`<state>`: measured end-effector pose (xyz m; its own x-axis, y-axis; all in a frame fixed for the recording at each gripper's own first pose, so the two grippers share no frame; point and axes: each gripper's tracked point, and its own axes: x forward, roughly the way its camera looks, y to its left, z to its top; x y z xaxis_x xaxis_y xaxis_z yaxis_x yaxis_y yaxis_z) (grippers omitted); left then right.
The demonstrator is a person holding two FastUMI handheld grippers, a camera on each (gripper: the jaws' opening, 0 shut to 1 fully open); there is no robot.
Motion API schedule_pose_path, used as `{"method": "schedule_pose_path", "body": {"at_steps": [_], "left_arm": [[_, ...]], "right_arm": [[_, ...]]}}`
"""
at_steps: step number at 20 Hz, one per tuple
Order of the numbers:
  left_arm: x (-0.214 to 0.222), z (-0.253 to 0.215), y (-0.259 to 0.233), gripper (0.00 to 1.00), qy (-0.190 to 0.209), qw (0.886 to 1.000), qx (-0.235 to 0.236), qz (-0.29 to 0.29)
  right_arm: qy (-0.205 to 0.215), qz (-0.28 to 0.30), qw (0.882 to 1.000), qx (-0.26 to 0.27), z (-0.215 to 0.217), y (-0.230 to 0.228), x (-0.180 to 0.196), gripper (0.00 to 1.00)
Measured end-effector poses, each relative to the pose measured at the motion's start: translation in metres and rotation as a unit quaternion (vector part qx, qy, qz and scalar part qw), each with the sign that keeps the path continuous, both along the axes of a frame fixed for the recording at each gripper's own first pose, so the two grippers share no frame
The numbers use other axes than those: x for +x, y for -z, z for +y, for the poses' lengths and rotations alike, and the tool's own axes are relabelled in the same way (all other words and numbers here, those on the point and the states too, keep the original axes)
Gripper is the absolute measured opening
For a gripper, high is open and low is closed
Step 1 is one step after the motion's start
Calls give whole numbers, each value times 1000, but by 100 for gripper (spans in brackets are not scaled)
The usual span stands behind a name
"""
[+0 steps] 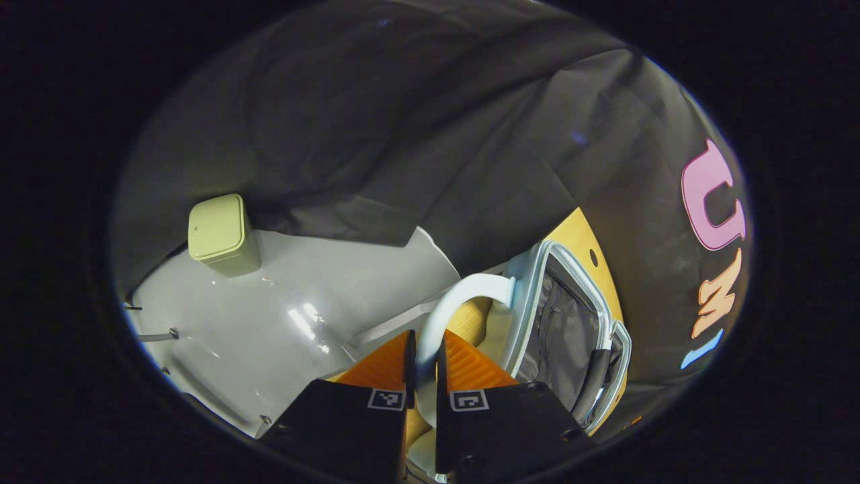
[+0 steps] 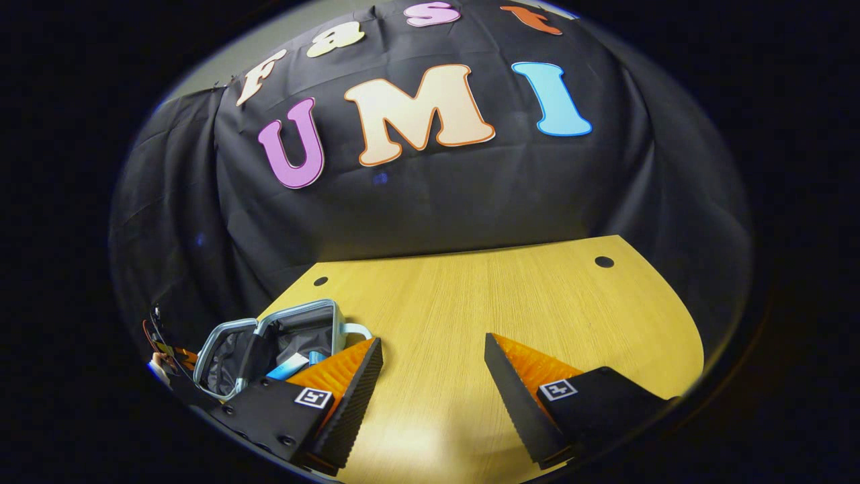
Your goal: First open the suitcase, pack the skin care products into it, and then close the suitcase.
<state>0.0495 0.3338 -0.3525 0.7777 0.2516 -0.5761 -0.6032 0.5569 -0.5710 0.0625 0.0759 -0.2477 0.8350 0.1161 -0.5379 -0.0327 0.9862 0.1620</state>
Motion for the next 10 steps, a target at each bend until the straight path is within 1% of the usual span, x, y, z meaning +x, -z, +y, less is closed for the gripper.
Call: {"method": "schedule_pose_path", "body": {"at_steps": [3, 6, 10], "left_arm": [[0, -6, -12, 6, 13, 1000, 15, 1], [-2, -12, -30, 6, 21, 999, 37, -3], [-5, -26, -77, 5, 35, 997, 62, -29]], "right_arm": [[0, -3, 1000, 1, 2, -1, 3, 96], [-1, -4, 1000, 1, 1, -1, 2, 96], [-3, -6, 1000, -8, -4, -2, 2, 96]]}}
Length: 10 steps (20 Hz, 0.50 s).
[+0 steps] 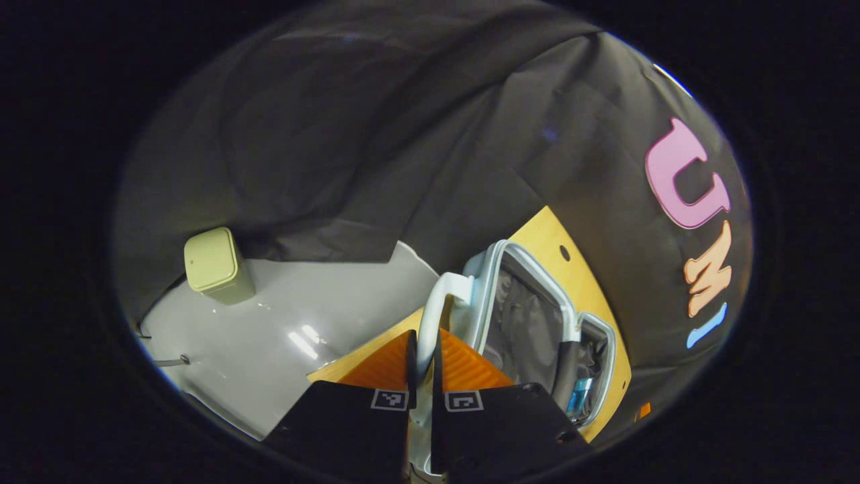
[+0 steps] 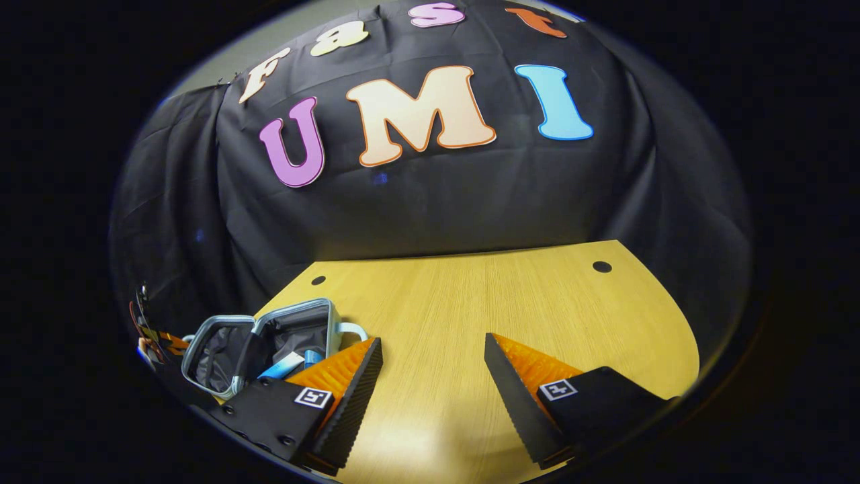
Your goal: First open the suitcase, pack the skin care products into it, and then close the suitcase.
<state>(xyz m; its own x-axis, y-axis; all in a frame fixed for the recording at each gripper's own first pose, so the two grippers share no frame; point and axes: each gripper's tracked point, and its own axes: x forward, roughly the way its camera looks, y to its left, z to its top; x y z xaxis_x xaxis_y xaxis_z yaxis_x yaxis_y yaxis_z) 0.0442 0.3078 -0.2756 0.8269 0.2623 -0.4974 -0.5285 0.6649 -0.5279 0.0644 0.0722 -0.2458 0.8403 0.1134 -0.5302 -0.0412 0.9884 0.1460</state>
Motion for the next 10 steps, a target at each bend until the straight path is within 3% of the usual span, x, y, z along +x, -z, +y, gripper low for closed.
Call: {"method": "schedule_pose_path", "body": {"at_steps": [6, 10], "left_arm": [[0, -48, -88, 2, 55, 996, 52, -38], [20, -108, -148, 3, 106, 988, 84, -76]], "right_arm": [[-1, -7, 1000, 3, -2, -1, 1, 96], [9, -16, 1000, 25, -8, -6, 2, 96]]}}
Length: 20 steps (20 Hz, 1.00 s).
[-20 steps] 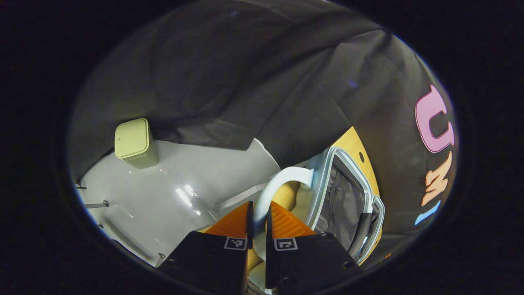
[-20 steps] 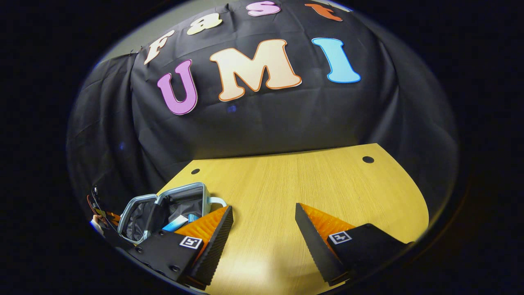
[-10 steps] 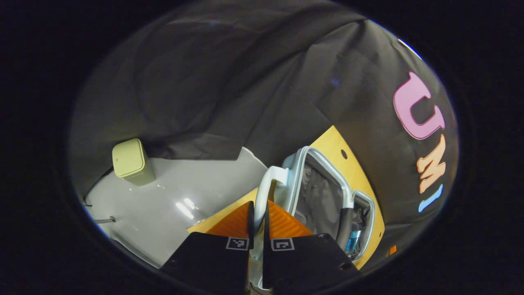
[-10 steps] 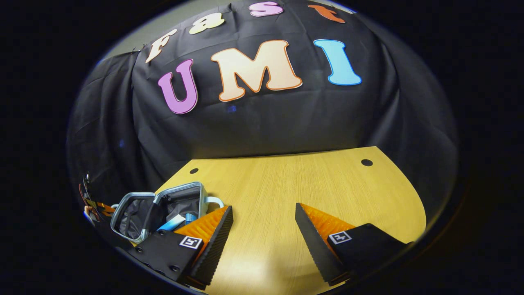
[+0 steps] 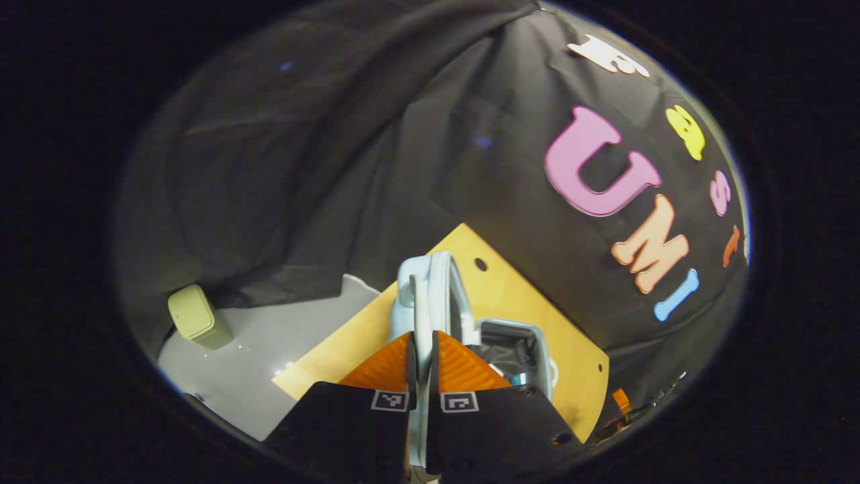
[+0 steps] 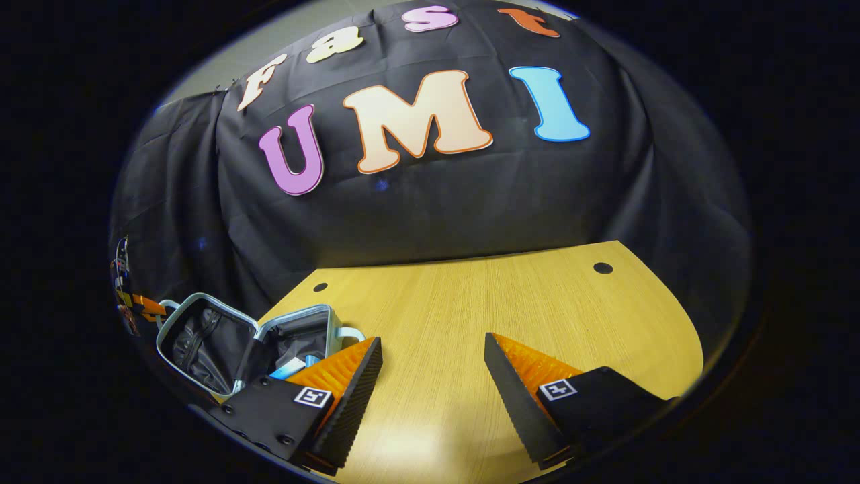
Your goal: First open the suitcase, pack the skin care products into it, and then close the suitcase.
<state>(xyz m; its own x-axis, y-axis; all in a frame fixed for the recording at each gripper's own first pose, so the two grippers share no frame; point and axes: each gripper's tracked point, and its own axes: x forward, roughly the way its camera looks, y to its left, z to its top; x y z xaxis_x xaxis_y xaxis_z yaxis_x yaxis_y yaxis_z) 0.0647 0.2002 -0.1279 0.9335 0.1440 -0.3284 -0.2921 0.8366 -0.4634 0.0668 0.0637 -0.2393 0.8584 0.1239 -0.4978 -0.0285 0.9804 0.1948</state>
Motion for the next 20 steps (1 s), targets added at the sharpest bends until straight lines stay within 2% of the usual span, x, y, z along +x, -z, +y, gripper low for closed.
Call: {"method": "schedule_pose_path", "body": {"at_steps": [6, 11, 14, 15, 16, 17, 20], "left_arm": [[42, -107, -46, 6, 94, 993, 73, 3], [86, -202, -50, 6, 175, 982, 73, 13], [120, -262, -31, 10, 221, 973, 53, 27], [131, -280, -21, 6, 235, 970, 44, 35], [140, -295, -8, 10, 247, 967, 40, 45], [151, -310, 6, 6, 255, 964, 34, 58], [178, -346, 50, 7, 272, 957, 27, 101]], "right_arm": [[10, -15, 1000, -11, -30, -10, -11, 96], [23, -25, 999, -10, -56, -19, -23, 96], [39, -30, 999, 5, -73, -26, -28, 96], [43, -34, 998, 5, -79, -31, -28, 96], [48, -39, 998, 5, -86, -34, -27, 95], [51, -42, 998, 4, -92, -38, -27, 95], [57, -48, 997, 3, -104, -45, -29, 95]]}}
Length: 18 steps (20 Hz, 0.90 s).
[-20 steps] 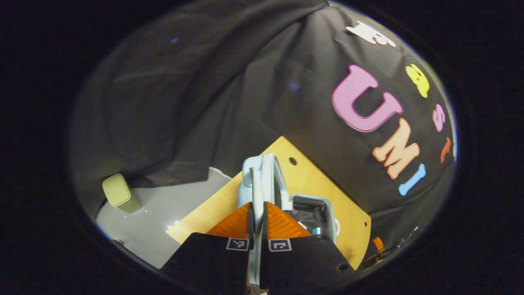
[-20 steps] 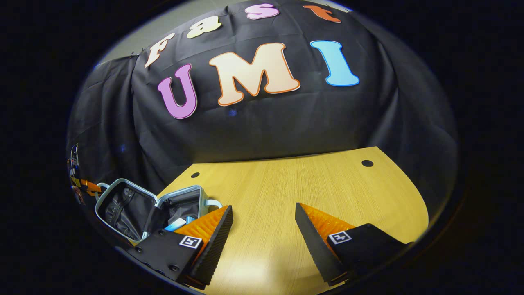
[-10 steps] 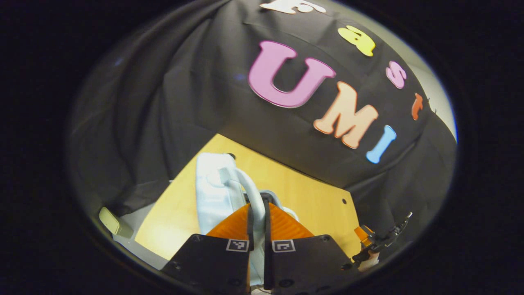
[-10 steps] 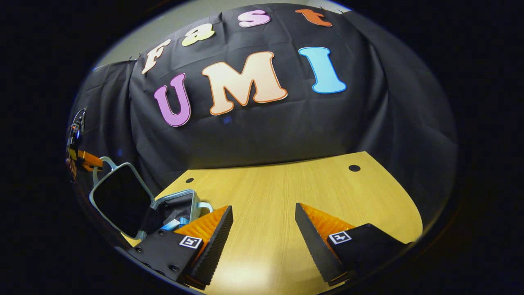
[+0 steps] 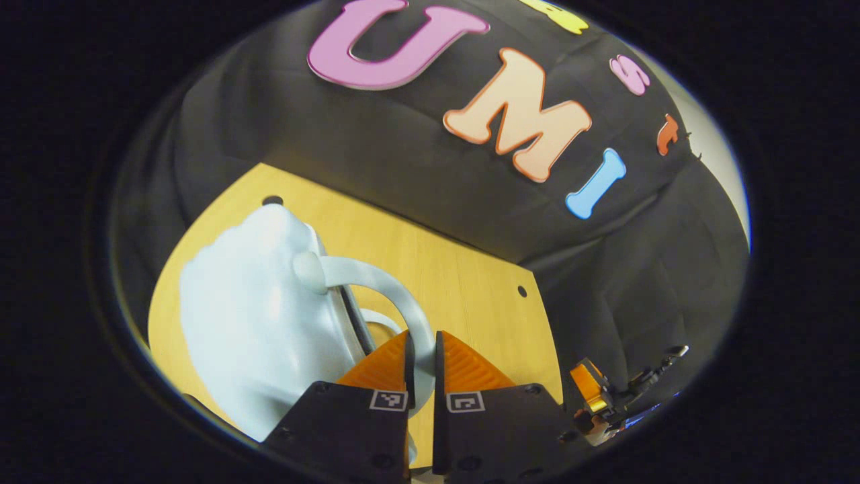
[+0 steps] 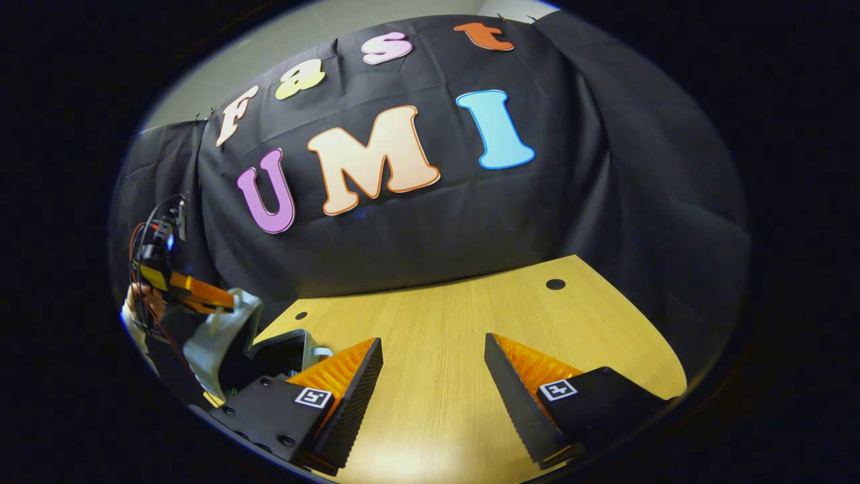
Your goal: First open the suitcase, pack the skin care products into it, and then close the suitcase.
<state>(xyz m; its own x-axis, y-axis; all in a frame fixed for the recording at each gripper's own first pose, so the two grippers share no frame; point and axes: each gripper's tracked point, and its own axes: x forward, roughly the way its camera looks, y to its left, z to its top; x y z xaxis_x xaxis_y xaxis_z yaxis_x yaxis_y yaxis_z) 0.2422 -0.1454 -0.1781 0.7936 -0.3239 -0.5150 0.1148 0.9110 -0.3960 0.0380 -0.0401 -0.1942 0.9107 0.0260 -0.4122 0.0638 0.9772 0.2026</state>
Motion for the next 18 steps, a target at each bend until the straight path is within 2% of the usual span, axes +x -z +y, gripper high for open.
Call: {"method": "schedule_pose_path", "body": {"at_steps": [5, 9, 12, 14, 15, 16, 17, 18], "left_arm": [[17, -22, 65, 7, 8, 997, 28, 75], [19, -18, 85, 7, 2, 992, 60, 107], [13, -22, 87, 11, 5, 991, 59, 119], [2, -30, 83, 27, 12, 992, 43, 120], [-4, -31, 85, 34, 12, 991, 54, 125], [-9, -29, 86, 58, 9, 989, 71, 131], [-15, -28, 84, 72, 9, 988, 86, 132], [-22, -29, 78, 92, 9, 988, 96, 124]], "right_arm": [[10, 6, 1000, 1, -17, 1, -6, 96], [9, 10, 1000, 1, -21, 3, -10, 96], [5, 7, 1000, 3, -20, 0, -9, 95], [3, 3, 1000, 11, -17, -3, -6, 96], [1, 0, 1000, 15, -15, -4, -5, 96], [-2, -2, 1000, 19, -12, -5, -5, 96], [-5, -4, 1000, 23, -8, -8, -5, 96], [-9, -8, 1000, 28, -4, -11, -5, 96]]}}
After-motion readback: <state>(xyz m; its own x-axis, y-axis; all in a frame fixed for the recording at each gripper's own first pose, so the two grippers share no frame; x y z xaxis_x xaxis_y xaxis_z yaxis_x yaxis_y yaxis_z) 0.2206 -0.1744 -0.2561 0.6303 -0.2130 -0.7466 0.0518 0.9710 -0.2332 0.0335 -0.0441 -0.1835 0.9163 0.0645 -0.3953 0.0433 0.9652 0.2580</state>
